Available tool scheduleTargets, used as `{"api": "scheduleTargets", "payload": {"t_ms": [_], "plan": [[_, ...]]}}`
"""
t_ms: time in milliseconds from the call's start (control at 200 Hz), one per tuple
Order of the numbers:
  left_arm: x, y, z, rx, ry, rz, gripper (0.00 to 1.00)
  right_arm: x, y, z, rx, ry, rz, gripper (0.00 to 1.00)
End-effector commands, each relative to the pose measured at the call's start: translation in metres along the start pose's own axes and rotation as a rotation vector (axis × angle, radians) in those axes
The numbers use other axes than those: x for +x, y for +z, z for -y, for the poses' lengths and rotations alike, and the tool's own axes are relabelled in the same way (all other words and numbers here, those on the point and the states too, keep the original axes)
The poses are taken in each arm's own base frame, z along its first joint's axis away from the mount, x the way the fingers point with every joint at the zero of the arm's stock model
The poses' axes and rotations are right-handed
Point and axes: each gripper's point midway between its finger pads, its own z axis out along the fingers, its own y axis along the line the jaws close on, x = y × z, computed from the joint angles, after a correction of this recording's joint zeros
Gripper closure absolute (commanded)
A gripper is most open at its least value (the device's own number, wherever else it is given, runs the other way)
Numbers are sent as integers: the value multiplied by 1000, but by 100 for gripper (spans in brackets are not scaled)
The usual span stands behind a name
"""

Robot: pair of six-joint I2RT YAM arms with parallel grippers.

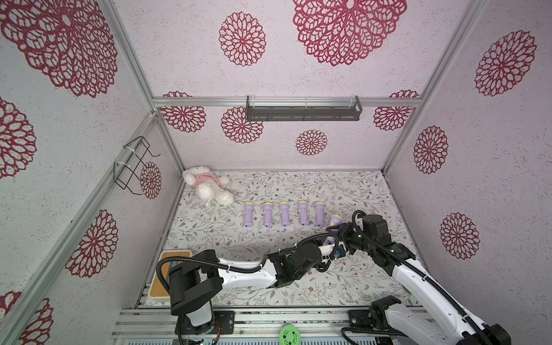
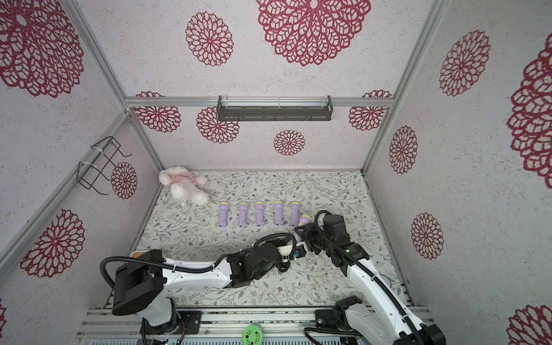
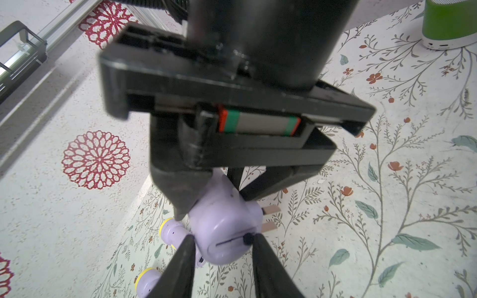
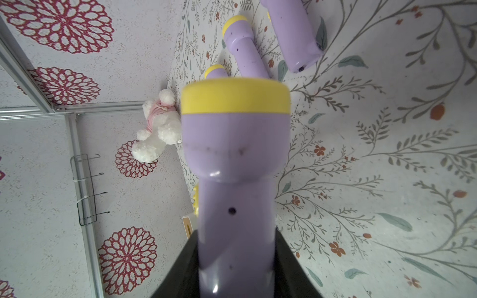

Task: Close the plug at the bottom of the flashlight
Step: Close the plug of the flashlight.

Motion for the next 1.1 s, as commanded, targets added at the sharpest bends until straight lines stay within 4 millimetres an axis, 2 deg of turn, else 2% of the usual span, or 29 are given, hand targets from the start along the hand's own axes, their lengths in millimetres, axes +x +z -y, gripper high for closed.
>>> {"api": "scheduleTargets", "payload": {"t_ms": [0,686,1096], "plan": [[-13,4,-10,-22,-13,36,62,2,-5,-18,-72,-18,-7,100],[-16,5,-6,-13,-6,46,64,3,-4,-19,-87,-21,-17,100],[-4,2,5,12,82,15,58,4,-2,-18,-84,-27,-25,100]]}}
